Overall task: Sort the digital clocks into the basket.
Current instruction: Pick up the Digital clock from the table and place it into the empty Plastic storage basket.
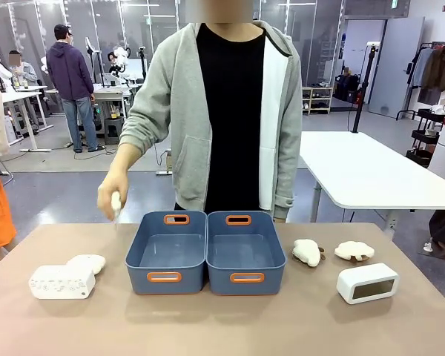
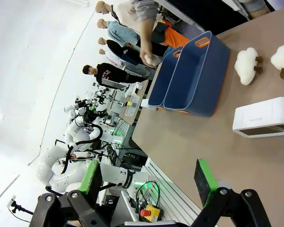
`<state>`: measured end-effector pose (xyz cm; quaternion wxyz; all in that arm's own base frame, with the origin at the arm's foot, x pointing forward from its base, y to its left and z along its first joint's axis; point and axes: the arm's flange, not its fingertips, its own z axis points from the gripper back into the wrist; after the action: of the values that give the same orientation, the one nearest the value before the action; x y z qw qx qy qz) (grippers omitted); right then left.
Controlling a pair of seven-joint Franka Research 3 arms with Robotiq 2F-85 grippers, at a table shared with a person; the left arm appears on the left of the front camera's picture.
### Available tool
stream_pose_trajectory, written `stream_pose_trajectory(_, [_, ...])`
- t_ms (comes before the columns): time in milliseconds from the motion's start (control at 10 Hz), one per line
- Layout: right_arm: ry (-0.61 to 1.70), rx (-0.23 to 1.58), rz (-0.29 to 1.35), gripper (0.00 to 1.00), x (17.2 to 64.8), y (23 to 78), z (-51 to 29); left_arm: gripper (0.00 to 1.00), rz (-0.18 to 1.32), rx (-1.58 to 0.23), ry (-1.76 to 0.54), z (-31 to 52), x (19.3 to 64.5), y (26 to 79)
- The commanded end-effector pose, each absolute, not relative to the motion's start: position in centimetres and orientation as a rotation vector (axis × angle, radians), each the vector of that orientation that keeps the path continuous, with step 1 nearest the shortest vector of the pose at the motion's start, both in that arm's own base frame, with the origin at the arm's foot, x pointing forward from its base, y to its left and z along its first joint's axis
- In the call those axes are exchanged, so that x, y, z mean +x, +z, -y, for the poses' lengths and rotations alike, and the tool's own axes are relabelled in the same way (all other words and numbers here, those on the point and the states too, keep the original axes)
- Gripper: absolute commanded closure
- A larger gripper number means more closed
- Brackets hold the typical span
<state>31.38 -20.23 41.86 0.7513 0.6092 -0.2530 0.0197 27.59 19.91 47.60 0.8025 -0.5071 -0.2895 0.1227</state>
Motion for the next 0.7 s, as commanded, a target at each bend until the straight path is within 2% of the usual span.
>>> stream_pose_trajectory(0, [0.055,1.334,0.553,0.00,31.30,41.86,20.31,0.00,0.640,-1.104,0.241,-20.19,27.90,47.62])
stream_pose_trajectory(600, [0.043,1.331,0.553,0.00,31.37,41.87,20.23,0.00,0.640,-1.104,0.241,-20.19,27.90,47.62])
